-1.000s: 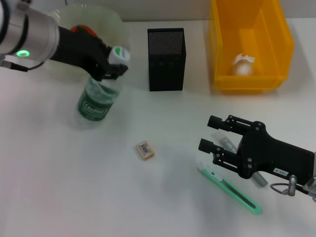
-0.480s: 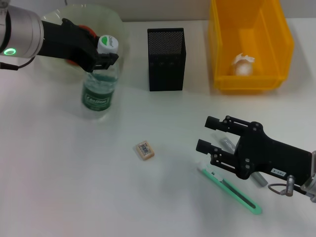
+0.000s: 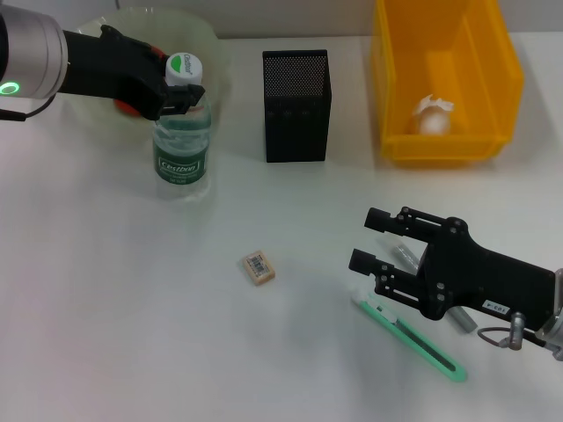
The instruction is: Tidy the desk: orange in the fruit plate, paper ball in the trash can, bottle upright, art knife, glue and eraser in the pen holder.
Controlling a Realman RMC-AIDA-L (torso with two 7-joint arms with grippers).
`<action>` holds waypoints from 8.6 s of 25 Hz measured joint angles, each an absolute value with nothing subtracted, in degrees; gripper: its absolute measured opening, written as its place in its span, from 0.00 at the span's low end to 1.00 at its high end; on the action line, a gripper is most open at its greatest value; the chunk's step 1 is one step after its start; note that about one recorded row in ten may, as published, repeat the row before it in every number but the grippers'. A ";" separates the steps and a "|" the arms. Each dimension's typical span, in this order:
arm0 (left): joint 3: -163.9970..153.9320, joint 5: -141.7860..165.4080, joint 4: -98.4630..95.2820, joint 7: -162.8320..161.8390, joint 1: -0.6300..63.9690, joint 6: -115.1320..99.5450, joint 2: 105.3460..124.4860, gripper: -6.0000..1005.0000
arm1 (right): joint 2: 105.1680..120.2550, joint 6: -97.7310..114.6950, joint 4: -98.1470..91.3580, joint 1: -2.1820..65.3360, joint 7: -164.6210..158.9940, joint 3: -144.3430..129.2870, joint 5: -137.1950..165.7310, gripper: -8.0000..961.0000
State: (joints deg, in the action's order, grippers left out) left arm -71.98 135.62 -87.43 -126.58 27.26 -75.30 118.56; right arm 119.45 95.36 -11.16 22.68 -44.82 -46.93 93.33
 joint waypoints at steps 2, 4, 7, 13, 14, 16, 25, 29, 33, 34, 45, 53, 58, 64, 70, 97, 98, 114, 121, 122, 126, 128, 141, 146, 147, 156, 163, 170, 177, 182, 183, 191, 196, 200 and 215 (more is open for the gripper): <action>-71.91 135.60 -87.24 -126.57 27.24 -75.24 118.56 0.43 | 119.44 95.35 -11.16 22.68 -44.82 -46.93 93.33 0.62; -71.90 135.66 -87.10 -126.54 27.24 -75.21 118.56 0.43 | 119.44 95.36 -11.16 22.73 -44.82 -46.93 93.33 0.62; -71.89 135.69 -87.10 -126.48 27.24 -75.16 118.56 0.43 | 119.44 95.36 -11.16 22.90 -44.82 -46.93 93.29 0.62; -71.80 135.56 -86.83 -126.47 27.20 -74.18 118.56 0.43 | 119.44 95.30 -11.10 23.28 -44.82 -46.93 93.31 0.62; -71.80 135.56 -86.83 -126.47 27.20 -74.18 118.56 0.43 | 119.44 95.30 -11.10 23.28 -44.82 -46.93 93.31 0.62; -71.80 135.63 -86.70 -126.47 27.17 -73.74 118.56 0.43 | 119.44 95.27 -11.08 23.29 -44.83 -46.93 93.32 0.62; -72.09 135.57 -86.14 -126.47 27.07 -72.04 118.57 0.43 | 119.44 94.57 -11.07 23.88 -44.83 -46.93 93.35 0.62; -72.24 135.57 -85.90 -126.47 27.04 -71.70 118.55 0.43 | 119.44 94.49 -11.07 24.02 -44.82 -46.93 93.41 0.62; -72.26 135.57 -85.17 -126.47 27.39 -71.66 118.54 0.43 | 119.44 93.54 -11.07 24.24 -44.82 -46.93 93.42 0.62; -72.24 135.57 -84.85 -126.47 27.55 -71.64 118.54 0.43 | 119.44 93.34 -11.07 24.30 -44.82 -46.94 93.44 0.62; -72.20 135.46 -84.45 -126.47 27.84 -71.45 118.56 0.45 | 119.44 93.15 -11.07 24.68 -44.82 -47.02 93.47 0.62; -71.90 135.35 -84.87 -126.48 27.79 -71.42 118.65 0.57 | 119.44 93.15 -11.07 24.79 -44.82 -47.02 93.47 0.62; -71.09 133.45 -85.94 -126.48 27.45 -71.38 118.61 0.65 | 119.44 93.16 -11.07 24.78 -44.87 -47.02 93.47 0.62; -70.04 131.14 -86.93 -125.92 27.14 -71.12 118.58 0.70 | 119.44 93.16 -11.07 24.78 -44.99 -47.02 93.47 0.62; -67.34 120.20 -87.25 -119.70 24.95 -70.96 118.56 0.70 | 119.44 93.17 -11.07 24.75 -45.00 -47.02 93.40 0.62; -61.08 92.21 -49.47 -74.42 18.29 -106.90 117.93 0.70 | 118.67 96.38 -21.11 22.56 -59.83 -46.80 93.78 0.62; -61.07 92.34 -49.07 -74.29 18.23 -106.84 117.95 0.70 | 118.41 98.20 -26.88 22.02 -66.67 -46.66 95.33 0.62; -60.99 93.64 -44.74 -70.81 16.80 -106.64 117.98 0.69 | 118.79 107.81 -53.19 20.88 -87.81 -46.41 98.29 0.62; -60.99 93.68 -44.70 -70.57 16.63 -106.49 118.00 0.69 | 118.83 108.46 -72.06 23.87 -113.62 -46.76 110.96 0.62; -60.99 93.68 -44.70 -70.57 16.63 -106.49 118.00 0.69 | 118.83 108.46 -72.06 23.87 -113.62 -46.76 110.96 0.62; -60.91 93.71 -44.65 -70.53 16.86 -105.55 117.96 0.69 | 118.41 113.83 -81.73 29.43 -128.28 -46.99 120.25 0.62; -60.91 93.71 -44.65 -70.53 16.86 -105.55 117.96 0.69 | 118.16 116.94 -83.94 33.67 -133.78 -48.13 125.32 0.62; -60.99 95.20 -39.70 -65.01 16.66 -104.23 118.13 0.69 | 119.30 117.26 -73.30 51.23 -149.28 -67.09 148.38 0.60; -60.99 95.19 -39.37 -64.78 16.76 -103.64 118.19 0.69 | 119.27 113.05 -65.30 54.16 -152.20 -72.71 149.54 0.60; -61.00 95.20 -39.38 -64.77 16.82 -103.62 118.20 0.69 | 119.27 112.38 -64.10 54.62 -152.48 -73.60 149.77 0.60; -60.99 95.18 -39.37 -64.63 17.12 -102.52 118.30 0.69 | 119.64 107.66 -56.93 56.98 -152.74 -79.73 149.74 0.60; -60.99 95.18 -39.10 -63.87 16.98 -100.70 118.39 0.69 | 119.84 104.80 -52.76 57.94 -152.81 -81.98 147.20 0.60; -61.00 95.18 -37.96 -62.27 17.10 -100.31 118.23 0.68 | 119.87 103.08 -51.23 58.16 -153.87 -85.54 144.86 0.59; -60.99 95.18 -37.96 -62.20 17.00 -99.23 118.23 0.68 | 119.88 101.61 -49.66 58.18 -154.21 -86.30 144.13 0.59; -61.00 95.18 -37.96 -62.20 17.11 -99.12 118.29 0.68 | 119.88 100.46 -48.70 58.19 -154.26 -87.89 143.77 0.59; -60.99 95.18 -37.97 -62.20 17.12 -99.10 118.29 0.68 | 119.88 100.07 -48.37 58.19 -154.31 -88.58 143.67 0.59; -61.00 95.19 -37.90 -62.23 17.11 -98.95 118.39 0.68 | 119.88 97.19 -47.38 58.02 -155.03 -91.32 141.62 0.58; -60.99 95.18 -37.88 -62.20 16.92 -98.74 118.34 0.68 | 119.88 95.26 -47.39 57.09 -155.95 -92.51 140.03 0.58; -60.99 95.18 -37.88 -61.70 16.77 -98.45 118.32 0.68 | 119.87 94.06 -47.77 56.66 -156.68 -94.80 140.00 0.58; -61.00 95.19 -37.08 -60.96 17.18 -98.17 118.30 0.68 | 119.88 93.73 -48.00 56.61 -157.23 -95.35 140.38 0.43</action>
State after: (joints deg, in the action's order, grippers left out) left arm -61.00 95.19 -37.08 -60.96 17.18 -98.17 118.30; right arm 119.88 93.73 -48.00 56.61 -157.23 -95.35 140.38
